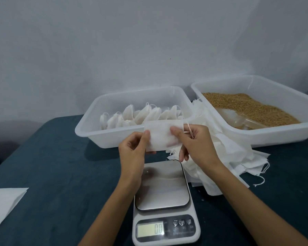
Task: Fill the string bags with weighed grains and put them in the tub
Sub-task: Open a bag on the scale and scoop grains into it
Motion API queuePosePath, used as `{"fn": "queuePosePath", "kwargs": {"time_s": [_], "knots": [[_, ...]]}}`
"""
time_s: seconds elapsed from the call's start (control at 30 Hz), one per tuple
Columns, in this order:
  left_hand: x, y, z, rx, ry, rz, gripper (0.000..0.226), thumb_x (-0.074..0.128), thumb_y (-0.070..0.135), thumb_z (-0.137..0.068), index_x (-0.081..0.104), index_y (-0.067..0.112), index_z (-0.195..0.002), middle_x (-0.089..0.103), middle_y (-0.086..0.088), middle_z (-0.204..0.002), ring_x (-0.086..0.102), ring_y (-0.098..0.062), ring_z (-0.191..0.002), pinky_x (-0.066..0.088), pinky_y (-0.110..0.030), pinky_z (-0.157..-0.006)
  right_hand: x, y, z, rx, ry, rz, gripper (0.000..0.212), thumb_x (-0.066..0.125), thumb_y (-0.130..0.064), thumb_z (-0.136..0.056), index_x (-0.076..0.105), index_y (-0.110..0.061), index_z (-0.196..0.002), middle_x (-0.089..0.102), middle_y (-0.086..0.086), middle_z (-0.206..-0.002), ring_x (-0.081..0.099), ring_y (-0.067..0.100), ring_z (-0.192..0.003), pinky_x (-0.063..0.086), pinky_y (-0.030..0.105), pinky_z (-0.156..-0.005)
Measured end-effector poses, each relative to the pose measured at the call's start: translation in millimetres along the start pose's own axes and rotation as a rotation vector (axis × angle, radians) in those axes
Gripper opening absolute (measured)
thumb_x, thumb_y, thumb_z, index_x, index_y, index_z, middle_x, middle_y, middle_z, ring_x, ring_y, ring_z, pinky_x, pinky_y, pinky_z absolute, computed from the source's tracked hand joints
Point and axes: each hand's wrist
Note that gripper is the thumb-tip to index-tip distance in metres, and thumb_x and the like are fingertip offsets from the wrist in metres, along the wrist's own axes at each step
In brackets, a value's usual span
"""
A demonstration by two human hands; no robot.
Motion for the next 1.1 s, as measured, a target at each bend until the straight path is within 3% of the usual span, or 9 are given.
{"fn": "queuePosePath", "kwargs": {"time_s": [0.17,0.3,0.4,0.5,0.73,0.8,0.93,1.03,1.1], "knots": [[-4,5,-3,-0.129,0.035,0.116,0.029,0.065,0.019,-0.102,0.066,-0.008,-0.09,0.067,-0.012,-0.081,0.056,-0.021,-0.055,0.055,-0.028,-0.053,5,-9,5,-0.064,-0.171,-0.029,0.014,0.07,-0.028,-0.096,0.077,-0.024,-0.085,0.069,-0.011,-0.071,0.065,0.027,-0.046,0.045,0.026,-0.04],[-6,5,-4,-0.17,0.027,0.151,0.027,0.065,0.018,-0.102,0.067,-0.007,-0.094,0.067,-0.012,-0.08,0.053,-0.02,-0.05,0.053,-0.027,-0.05,4,-7,5,-0.093,-0.117,0.02,0.033,0.069,-0.032,-0.095,0.065,-0.004,-0.078,0.05,0.011,-0.061,0.066,0.031,-0.044,0.041,0.026,-0.038],[-6,3,-4,-0.224,-0.011,0.187,0.025,0.064,0.015,-0.102,0.068,-0.009,-0.098,0.068,-0.011,-0.079,0.053,-0.019,-0.051,0.052,-0.025,-0.048,6,-8,7,-0.15,-0.114,0.058,0.027,0.071,-0.03,-0.094,0.066,-0.018,-0.07,0.053,-0.003,-0.063,0.067,0.028,-0.046,0.042,0.023,-0.04],[-8,2,-6,-0.255,-0.024,0.206,0.021,0.064,0.013,-0.101,0.069,-0.007,-0.098,0.067,-0.009,-0.077,0.054,-0.017,-0.054,0.051,-0.025,-0.047,9,-5,8,-0.188,-0.134,0.122,0.028,0.072,-0.028,-0.093,0.066,-0.013,-0.07,0.062,0.003,-0.063,0.071,0.024,-0.055,0.05,0.024,-0.047],[-6,2,-4,-0.204,-0.03,0.158,0.027,0.066,0.019,-0.101,0.072,-0.005,-0.092,0.065,-0.013,-0.077,0.052,-0.019,-0.054,0.053,-0.027,-0.052,6,-4,4,-0.083,-0.08,0.011,0.032,0.063,-0.019,-0.1,0.064,0.011,-0.088,0.065,0.029,-0.077,0.075,0.026,-0.066,0.059,0.038,-0.053],[-6,2,-4,-0.196,-0.032,0.146,0.026,0.066,0.02,-0.101,0.074,-0.002,-0.09,0.067,-0.013,-0.077,0.054,-0.018,-0.054,0.054,-0.026,-0.052,6,-7,3,-0.051,-0.109,-0.035,0.03,0.061,-0.022,-0.1,0.069,0.007,-0.1,0.069,0.021,-0.085,0.076,0.031,-0.073,0.062,0.05,-0.062],[-7,3,-5,-0.178,0.007,0.119,0.021,0.065,0.017,-0.102,0.071,-0.003,-0.102,0.065,-0.007,-0.069,0.053,-0.017,-0.05,0.054,-0.029,-0.051,4,-12,4,-0.014,-0.114,-0.032,0.028,0.058,-0.025,-0.102,0.071,0.0,-0.104,0.071,0.022,-0.081,0.075,0.033,-0.065,0.062,0.045,-0.059],[-9,6,-4,0.058,0.094,-0.131,0.009,0.067,0.02,-0.102,0.07,0.012,-0.103,0.07,0.005,-0.077,0.064,-0.011,-0.067,0.06,-0.041,-0.068,1,-13,4,-0.03,-0.093,0.098,0.037,0.06,-0.034,-0.101,0.067,0.002,-0.096,0.066,0.023,-0.073,0.073,0.029,-0.056,0.055,0.033,-0.048],[-13,10,5,0.253,-0.044,-0.313,0.018,0.072,0.029,-0.098,0.069,0.026,-0.116,0.072,0.012,-0.106,0.068,-0.007,-0.102,0.057,-0.031,-0.09,1,-17,6,-0.041,-0.131,0.135,0.043,0.06,-0.043,-0.099,0.067,0.0,-0.097,0.063,0.018,-0.067,0.071,0.027,-0.052,0.05,0.033,-0.045]]}}
Point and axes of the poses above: each hand's wrist, its own z-axis away from the middle knuckle, its own x-axis out of the palm, y = z × x
